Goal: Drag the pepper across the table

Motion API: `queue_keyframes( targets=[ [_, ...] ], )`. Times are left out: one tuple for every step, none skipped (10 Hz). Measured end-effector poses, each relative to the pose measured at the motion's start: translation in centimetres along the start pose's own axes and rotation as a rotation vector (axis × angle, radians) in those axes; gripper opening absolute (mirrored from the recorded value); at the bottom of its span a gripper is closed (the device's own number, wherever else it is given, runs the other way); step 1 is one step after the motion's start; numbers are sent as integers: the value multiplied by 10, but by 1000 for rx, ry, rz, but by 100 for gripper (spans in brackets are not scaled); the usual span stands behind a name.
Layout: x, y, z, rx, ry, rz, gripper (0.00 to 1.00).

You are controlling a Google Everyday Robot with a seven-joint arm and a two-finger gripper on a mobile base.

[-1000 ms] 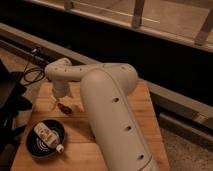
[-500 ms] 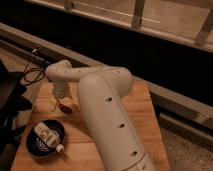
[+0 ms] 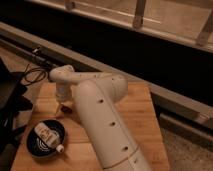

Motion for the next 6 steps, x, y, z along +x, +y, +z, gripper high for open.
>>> queue_keyframes(
  targets=[
    [-1, 2, -2, 5, 2, -5, 49],
    [-1, 3, -4, 4, 4, -5, 41],
    [0, -1, -7, 5, 4, 1, 31],
    [2, -1, -9, 5, 9, 2, 20],
    [2, 0, -10, 2, 10, 0, 11],
    [1, 4, -10, 1, 11, -5, 2]
  ],
)
